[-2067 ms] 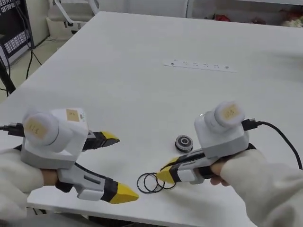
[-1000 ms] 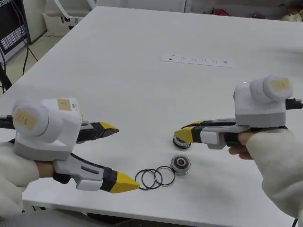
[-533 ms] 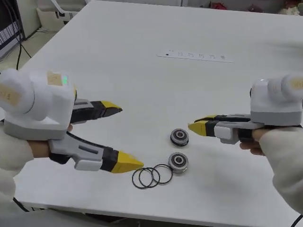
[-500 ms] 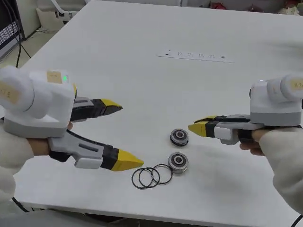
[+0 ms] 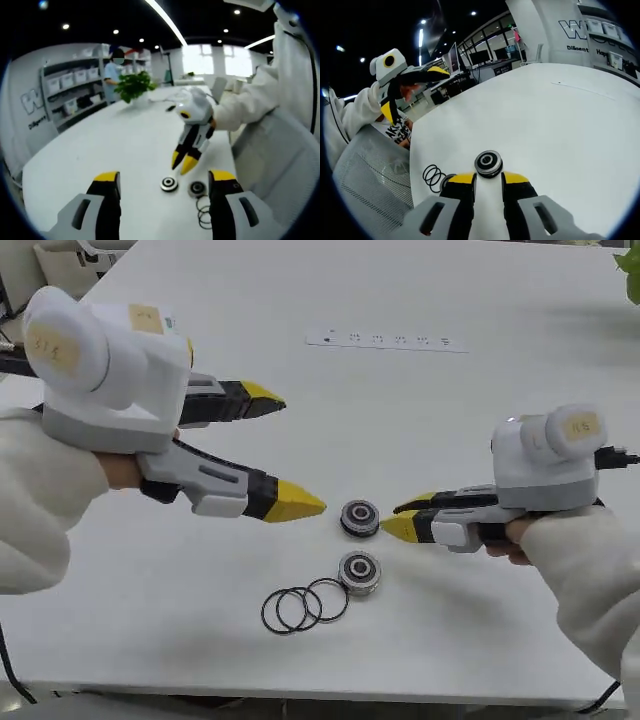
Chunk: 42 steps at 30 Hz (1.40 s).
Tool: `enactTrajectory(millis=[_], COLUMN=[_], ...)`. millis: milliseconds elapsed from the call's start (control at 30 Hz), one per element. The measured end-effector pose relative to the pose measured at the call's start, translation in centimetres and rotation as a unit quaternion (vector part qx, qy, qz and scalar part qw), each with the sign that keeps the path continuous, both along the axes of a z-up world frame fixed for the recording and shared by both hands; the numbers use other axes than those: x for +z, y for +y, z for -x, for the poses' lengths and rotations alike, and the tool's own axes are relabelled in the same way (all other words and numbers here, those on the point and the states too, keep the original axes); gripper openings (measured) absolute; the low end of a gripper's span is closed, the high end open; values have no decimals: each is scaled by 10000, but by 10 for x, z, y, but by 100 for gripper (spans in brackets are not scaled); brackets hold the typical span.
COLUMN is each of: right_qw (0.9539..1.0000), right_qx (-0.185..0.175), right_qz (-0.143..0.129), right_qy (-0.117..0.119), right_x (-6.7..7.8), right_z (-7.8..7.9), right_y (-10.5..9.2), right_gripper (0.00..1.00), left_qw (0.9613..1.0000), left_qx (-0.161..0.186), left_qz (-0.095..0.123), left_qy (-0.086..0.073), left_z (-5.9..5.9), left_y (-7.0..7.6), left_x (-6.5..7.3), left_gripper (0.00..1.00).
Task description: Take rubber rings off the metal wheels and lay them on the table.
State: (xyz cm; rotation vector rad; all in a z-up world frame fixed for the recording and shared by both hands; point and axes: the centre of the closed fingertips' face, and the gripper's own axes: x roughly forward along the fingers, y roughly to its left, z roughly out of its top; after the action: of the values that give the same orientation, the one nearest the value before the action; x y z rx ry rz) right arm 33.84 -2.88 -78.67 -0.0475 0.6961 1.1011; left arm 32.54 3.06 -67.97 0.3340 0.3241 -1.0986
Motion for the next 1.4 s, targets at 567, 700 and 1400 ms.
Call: enactTrajectory(millis=[567, 700, 1400], right_qw=[9990, 9992, 9987], right_qx=[211, 153, 261], right_qz=[232, 211, 276], right_qy=[-313, -295, -335], right_x=[-12, -14, -22], right_z=[-2, -4, -10], right_y=[6, 5, 8], right_gripper=[23, 23, 16], left_qw=[9990, 9983, 9973], left_qx=[-290, -124, 25], left_qz=[-321, -522, -491], left_qy=[125, 211, 540], left_z=[-21, -27, -31], left_y=[-42, -41, -49], left_x=[-62, -82, -110], left_gripper=[42, 38, 14])
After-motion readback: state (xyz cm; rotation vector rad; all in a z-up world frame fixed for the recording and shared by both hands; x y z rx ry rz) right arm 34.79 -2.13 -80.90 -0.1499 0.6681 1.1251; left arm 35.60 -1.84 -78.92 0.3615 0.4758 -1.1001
